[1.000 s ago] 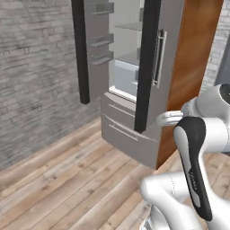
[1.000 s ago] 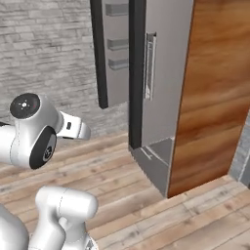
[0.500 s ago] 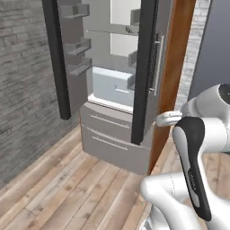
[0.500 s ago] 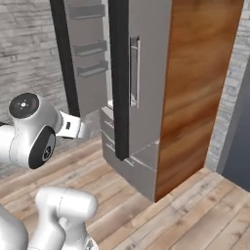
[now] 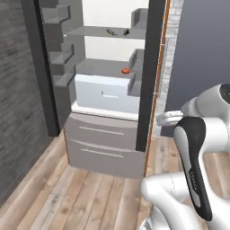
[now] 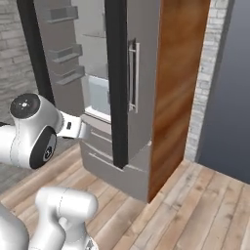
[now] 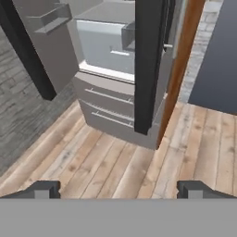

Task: Place one squash and one fish in each tupperware on the nearby counter, to pack two identical lunches.

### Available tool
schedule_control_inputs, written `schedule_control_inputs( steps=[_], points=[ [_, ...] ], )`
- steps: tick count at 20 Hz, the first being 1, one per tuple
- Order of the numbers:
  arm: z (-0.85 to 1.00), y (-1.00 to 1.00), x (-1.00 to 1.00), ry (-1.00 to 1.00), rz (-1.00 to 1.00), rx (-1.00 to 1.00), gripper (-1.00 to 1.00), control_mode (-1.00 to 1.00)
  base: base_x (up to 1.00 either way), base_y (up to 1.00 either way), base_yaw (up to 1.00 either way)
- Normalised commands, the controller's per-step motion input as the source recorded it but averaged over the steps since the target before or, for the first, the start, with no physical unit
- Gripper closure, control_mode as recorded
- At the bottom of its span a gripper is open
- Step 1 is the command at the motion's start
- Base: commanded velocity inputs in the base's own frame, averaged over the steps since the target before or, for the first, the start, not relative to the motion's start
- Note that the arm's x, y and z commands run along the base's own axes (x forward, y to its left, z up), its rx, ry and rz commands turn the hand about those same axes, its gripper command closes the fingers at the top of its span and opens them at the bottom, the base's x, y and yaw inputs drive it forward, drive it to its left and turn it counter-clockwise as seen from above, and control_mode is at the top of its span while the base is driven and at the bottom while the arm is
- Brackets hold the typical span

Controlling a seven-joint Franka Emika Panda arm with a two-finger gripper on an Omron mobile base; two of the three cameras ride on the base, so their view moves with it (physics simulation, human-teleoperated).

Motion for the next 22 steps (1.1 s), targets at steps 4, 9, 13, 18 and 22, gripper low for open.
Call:
schedule_control_inputs(
  steps=[4,9,13,18,22],
  points=[
    [0.00,0.00,0.00,0.00,0.00,0.00,-1.00,1.00,0.00,0.92,-0.40],
    [0.00,0.00,0.00,0.00,0.00,0.00,-1.00,1.00,0.00,0.88,-0.36],
    [0.00,0.00,0.00,0.00,0.00,0.00,-1.00,1.00,0.00,0.88,-0.27],
    [0.00,0.00,0.00,0.00,0.00,0.00,-1.00,1.00,0.10,0.36,-0.17],
    [0.00,0.00,0.00,0.00,0.00,0.00,-1.00,1.00,0.29,0.00,-0.08]
  ],
)
